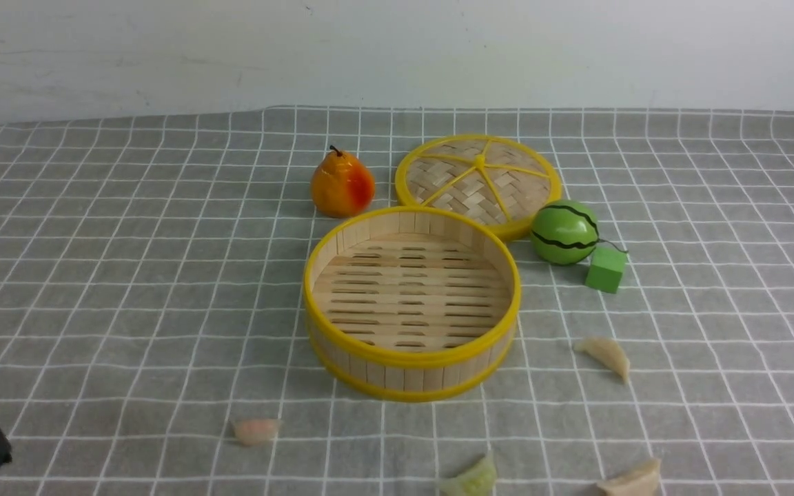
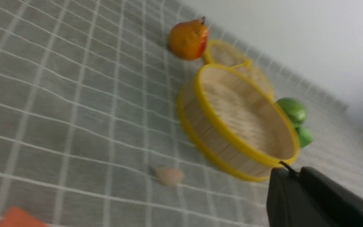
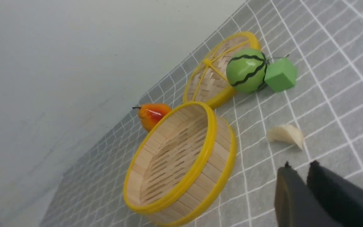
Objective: Put the dumplings into the steamer on the table with the grey tablecloth.
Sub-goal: 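Reach for and grasp a dumpling on the table with the left gripper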
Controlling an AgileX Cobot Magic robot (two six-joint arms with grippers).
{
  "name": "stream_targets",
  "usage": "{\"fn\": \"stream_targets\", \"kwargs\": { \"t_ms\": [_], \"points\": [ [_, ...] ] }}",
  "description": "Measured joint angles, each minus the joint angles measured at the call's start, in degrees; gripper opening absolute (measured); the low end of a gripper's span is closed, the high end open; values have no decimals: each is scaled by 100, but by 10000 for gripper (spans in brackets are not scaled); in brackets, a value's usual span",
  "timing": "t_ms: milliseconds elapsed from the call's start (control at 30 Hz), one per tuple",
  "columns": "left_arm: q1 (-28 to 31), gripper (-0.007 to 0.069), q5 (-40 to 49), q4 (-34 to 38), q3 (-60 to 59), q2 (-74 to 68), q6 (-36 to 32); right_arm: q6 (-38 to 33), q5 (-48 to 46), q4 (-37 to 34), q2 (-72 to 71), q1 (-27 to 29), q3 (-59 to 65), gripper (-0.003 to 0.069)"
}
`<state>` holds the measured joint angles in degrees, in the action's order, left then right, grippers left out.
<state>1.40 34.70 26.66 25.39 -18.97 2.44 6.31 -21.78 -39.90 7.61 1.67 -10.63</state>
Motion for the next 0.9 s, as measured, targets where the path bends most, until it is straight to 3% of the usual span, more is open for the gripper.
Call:
{"fn": "stream_targets", "kwargs": {
  "t_ms": [67,167,333,600,767,900],
  "points": [
    [0,-14,535,-679,729,-790,-18,-499,-235,161,624,0,-503,-8],
    [-169,-14,1460,-1380,1667,-1771,-28,-1277,-983,438,1452,0,-1296,-20],
    [-933,-14,2607,-2084,2789,-3177,-69,-2565,-3015,960,3241,-179,-2647,-20],
    [-2106,-8,2977,-2666,3488,-4881,-244,-2771,-3811,1270,4735,-1568,-3348,-20],
    [-2488,122,2908,-2666,3823,-5726,-645,-2776,-3832,1596,4857,-1905,-3399,-20],
    [-2713,351,2576,-2666,4099,-6641,-1215,-2776,-3812,1659,4857,-1937,-3404,-17]
  ]
}}
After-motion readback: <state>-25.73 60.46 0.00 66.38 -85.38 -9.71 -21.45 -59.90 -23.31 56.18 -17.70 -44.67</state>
